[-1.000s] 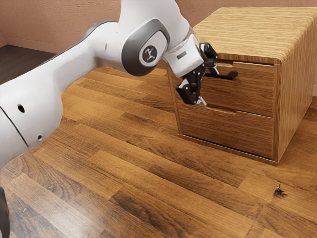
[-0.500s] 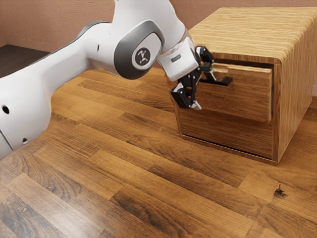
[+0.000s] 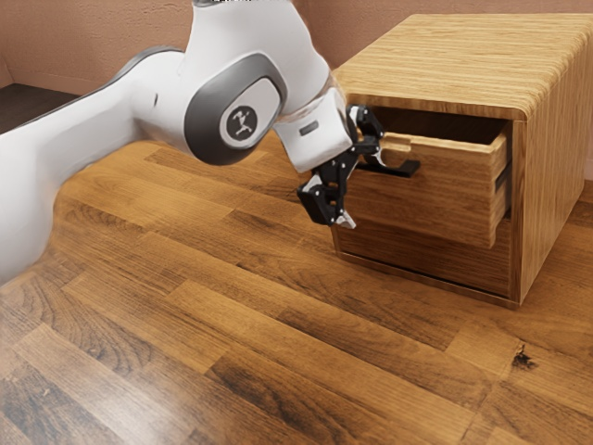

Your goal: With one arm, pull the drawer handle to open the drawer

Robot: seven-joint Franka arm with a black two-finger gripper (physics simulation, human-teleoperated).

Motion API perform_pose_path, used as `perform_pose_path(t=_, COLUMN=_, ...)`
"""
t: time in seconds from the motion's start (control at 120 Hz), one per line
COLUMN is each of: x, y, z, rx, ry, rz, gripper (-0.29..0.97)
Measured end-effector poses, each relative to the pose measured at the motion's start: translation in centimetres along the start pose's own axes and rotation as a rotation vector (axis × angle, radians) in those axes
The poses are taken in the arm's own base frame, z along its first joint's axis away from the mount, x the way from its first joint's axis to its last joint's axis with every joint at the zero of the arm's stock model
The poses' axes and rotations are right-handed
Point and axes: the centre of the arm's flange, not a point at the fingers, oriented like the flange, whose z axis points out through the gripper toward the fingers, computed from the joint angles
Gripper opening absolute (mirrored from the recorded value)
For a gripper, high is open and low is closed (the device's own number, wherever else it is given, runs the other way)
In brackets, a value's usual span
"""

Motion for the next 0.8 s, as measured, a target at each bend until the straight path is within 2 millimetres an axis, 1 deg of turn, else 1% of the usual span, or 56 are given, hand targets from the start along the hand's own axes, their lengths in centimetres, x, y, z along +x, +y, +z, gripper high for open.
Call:
perform_pose_path(t=0.117, x=0.1, y=0.8, z=0.1, rx=-0.013, ry=-0.005, rz=0.001, gripper=0.69)
perform_pose_path(t=0.2, x=0.1, y=1.6, z=-0.3, rx=-0.017, ry=-0.009, rz=0.003, gripper=0.68)
perform_pose_path(t=0.275, x=0.2, y=2.2, z=-1.0, rx=-0.014, ry=-0.009, rz=0.002, gripper=0.64)
perform_pose_path(t=0.408, x=0.7, y=3.2, z=-1.3, rx=-0.024, ry=-0.001, rz=0.004, gripper=0.68)
perform_pose_path(t=0.55, x=0.8, y=4.4, z=-1.9, rx=-0.029, ry=0.005, rz=-0.002, gripper=0.67)
perform_pose_path(t=0.8, x=0.9, y=6.2, z=-2.8, rx=-0.035, ry=0.001, rz=-0.003, gripper=0.67)
